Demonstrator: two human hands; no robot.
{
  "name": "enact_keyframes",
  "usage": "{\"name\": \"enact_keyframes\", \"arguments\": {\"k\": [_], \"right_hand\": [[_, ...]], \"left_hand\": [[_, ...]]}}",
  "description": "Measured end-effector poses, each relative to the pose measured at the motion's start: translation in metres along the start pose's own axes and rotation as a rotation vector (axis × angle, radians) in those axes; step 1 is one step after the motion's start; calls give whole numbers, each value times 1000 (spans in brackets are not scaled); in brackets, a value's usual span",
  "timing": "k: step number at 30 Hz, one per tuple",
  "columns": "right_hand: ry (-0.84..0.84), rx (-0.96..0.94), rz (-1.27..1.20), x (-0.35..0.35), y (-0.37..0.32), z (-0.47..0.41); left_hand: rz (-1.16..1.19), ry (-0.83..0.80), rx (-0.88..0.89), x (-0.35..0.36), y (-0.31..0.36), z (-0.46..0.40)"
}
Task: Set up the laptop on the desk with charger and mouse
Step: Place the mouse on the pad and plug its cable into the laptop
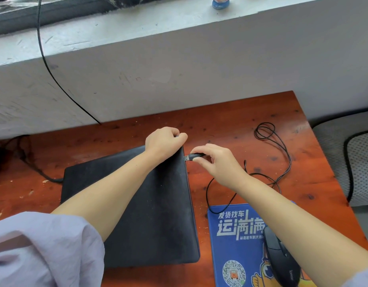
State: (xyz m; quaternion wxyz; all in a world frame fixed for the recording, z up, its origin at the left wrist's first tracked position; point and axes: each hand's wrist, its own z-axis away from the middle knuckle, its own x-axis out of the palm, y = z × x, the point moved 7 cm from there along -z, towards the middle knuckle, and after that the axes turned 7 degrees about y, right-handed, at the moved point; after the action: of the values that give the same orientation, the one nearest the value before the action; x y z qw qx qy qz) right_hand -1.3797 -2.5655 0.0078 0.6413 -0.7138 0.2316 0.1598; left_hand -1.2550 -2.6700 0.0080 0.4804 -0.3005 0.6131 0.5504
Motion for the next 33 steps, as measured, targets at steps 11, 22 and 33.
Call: {"name": "enact_keyframes", "arguments": {"k": [11, 22, 33], "right_hand": [[-10, -36, 25, -1, -2, 3], [-48, -34, 13, -2, -2, 3], [-44, 50, -46, 6, 0, 3]], "left_hand": [[1, -10, -4, 3, 1, 3], [-1, -13, 4, 2, 2, 6], [0, -10, 3, 4, 0, 5]]}}
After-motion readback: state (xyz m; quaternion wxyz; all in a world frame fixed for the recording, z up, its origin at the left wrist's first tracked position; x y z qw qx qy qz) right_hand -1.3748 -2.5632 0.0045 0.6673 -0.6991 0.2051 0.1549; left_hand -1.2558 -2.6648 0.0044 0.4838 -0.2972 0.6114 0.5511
